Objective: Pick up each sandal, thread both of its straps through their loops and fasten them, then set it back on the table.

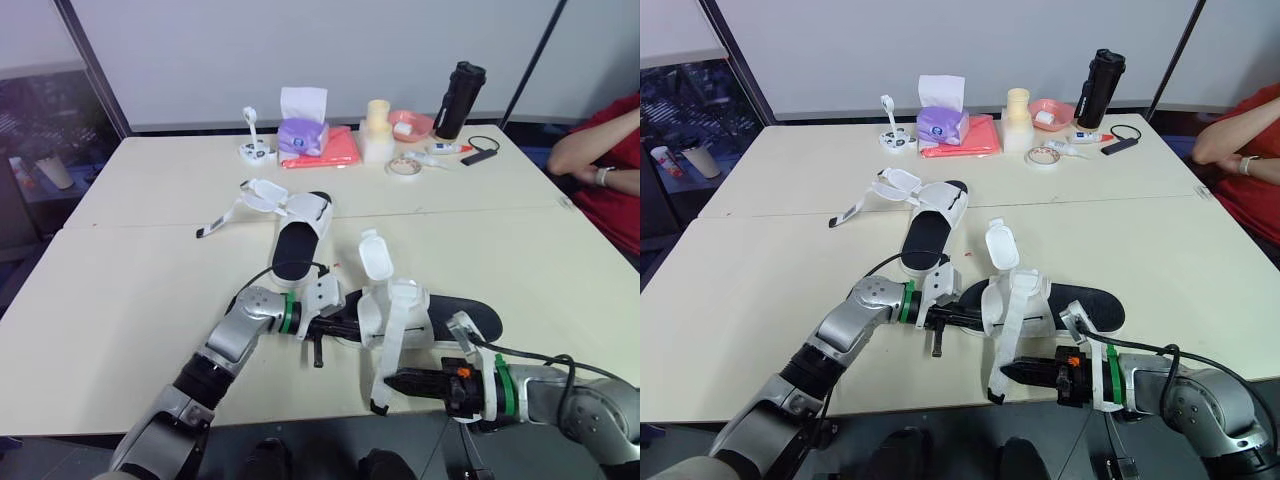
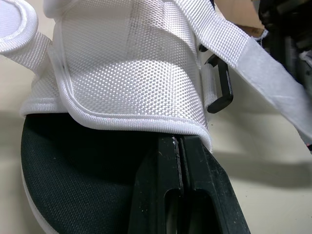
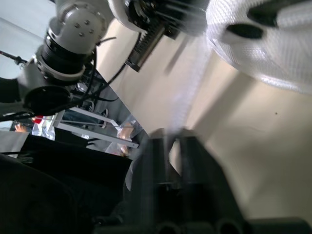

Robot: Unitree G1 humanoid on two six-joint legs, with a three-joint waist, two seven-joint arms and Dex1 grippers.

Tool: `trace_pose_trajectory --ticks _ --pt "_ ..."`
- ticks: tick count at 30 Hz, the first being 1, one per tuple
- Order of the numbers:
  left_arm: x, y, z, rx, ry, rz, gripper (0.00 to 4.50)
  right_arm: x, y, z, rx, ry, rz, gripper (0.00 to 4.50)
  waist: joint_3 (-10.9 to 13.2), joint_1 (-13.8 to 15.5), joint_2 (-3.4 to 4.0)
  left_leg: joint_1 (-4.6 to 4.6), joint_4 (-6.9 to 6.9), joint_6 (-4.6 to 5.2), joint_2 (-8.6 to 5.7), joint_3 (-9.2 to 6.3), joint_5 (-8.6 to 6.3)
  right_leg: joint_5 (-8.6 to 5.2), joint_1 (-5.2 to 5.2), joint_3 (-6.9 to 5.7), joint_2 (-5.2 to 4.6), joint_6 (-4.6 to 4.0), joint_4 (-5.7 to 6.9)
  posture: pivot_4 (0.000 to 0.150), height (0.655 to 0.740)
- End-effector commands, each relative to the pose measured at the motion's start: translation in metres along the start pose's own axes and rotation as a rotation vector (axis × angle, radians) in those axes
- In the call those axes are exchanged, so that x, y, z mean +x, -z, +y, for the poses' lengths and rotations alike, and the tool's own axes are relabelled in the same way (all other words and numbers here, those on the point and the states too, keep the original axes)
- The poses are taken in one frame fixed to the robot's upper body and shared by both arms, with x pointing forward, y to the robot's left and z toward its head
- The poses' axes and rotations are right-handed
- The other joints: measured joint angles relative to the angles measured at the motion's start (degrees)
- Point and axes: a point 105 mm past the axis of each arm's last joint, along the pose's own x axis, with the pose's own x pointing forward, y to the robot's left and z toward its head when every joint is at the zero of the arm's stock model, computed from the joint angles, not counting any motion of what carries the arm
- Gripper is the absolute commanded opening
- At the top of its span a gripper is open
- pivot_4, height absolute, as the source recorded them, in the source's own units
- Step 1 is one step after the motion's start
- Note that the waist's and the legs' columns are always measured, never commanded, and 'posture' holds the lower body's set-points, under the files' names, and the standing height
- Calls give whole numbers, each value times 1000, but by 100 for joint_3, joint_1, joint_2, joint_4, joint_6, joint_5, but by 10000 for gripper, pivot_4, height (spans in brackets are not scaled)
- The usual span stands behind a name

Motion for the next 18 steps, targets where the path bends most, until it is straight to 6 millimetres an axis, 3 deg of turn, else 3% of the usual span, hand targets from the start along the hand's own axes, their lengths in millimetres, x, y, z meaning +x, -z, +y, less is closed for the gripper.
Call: trace_pose_trajectory --ticks 1,4,11,15,18 --pt "3 9 -3 -11 4 30 0 1 -3 2 -30 -17 -5 321 0 0 0 0 0 0 0 0 0 0 0 0 0 0 0 1500 7400" --pt "0 8 -1 -10 -5 28 0 -5 -12 7 -39 -38 -10 321 0 -2 0 0 0 0 0 0 0 0 0 0 0 0 0 1500 7400" --pt "-3 10 1 -9 -8 32 0 -36 -93 24 -117 -130 -146 321 0 -7 0 1 0 0 0 0 0 1 0 0 0 -1 0 1500 7400" --pt "-2 10 2 -3 -4 34 0 -46 -115 20 -125 -125 -142 321 0 -12 0 0 -9 0 2 -4 0 1 1 -4 1 -1 -14 1500 7400" --pt "-2 10 2 -2 -7 33 0 -48 -118 7 -117 -90 -94 321 0 -7 1 -1 -6 1 1 0 0 1 0 -3 0 -1 -14 1500 7400"
